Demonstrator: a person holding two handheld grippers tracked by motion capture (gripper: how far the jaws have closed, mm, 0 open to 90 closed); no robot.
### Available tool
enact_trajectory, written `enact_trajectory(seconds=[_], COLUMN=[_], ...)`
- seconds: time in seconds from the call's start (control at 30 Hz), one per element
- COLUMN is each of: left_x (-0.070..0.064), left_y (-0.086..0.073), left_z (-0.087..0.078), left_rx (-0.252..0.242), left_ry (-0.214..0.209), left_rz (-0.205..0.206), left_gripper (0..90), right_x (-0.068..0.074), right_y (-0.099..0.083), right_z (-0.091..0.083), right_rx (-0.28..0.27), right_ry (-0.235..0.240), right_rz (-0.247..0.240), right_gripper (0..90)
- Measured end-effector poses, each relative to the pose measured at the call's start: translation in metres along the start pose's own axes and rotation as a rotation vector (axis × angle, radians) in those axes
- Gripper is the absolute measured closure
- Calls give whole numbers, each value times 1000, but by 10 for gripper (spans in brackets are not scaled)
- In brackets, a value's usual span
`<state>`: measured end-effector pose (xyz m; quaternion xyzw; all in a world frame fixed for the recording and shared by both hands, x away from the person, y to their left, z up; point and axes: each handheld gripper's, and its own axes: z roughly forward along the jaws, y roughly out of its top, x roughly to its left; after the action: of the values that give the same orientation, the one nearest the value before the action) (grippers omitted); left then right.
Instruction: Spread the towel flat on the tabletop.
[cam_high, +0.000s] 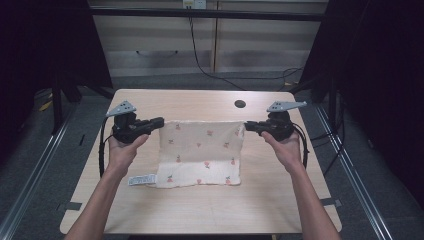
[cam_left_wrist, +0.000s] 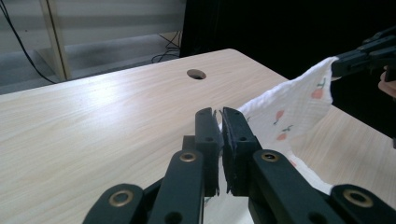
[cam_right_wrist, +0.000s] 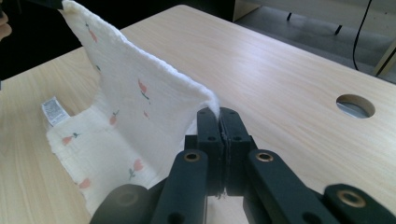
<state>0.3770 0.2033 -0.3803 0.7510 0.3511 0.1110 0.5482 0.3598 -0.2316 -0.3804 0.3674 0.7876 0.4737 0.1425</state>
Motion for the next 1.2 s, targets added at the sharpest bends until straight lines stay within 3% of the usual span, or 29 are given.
enact_trajectory(seconds=[0.17, 0.4, 0.47, 0.63, 0.67, 0.83, 0.9, 1.0, 1.2], left_x=[8, 29, 32, 50, 52, 59, 61, 64, 64], left_y=[-3, -11, -12, -10, -9, -8, -10, -13, -19], left_z=[7, 27, 32, 43, 43, 41, 39, 35, 26], left_rx=[18, 69, 83, 94, 92, 86, 92, 88, 90], left_ry=[17, 42, 58, 61, 64, 90, 110, 119, 118], left_rz=[-11, -43, -36, -72, -79, -105, -113, -132, -124], left_gripper=[859, 858, 857, 853, 842, 748, 679, 664, 632], right_x=[-8, -25, -27, -32, -33, -45, -44, -41, -38], right_y=[-4, -9, -9, -4, -2, 1, 0, -3, -5], right_z=[13, 39, 44, 61, 64, 65, 63, 60, 49], right_rx=[9, 34, 42, 79, 96, 77, 86, 81, 73], right_ry=[-5, -18, -16, -42, -72, -122, -122, -124, -122], right_rz=[19, 54, 61, 48, 31, 82, 75, 69, 62], right_gripper=[886, 882, 883, 868, 830, 759, 757, 745, 715])
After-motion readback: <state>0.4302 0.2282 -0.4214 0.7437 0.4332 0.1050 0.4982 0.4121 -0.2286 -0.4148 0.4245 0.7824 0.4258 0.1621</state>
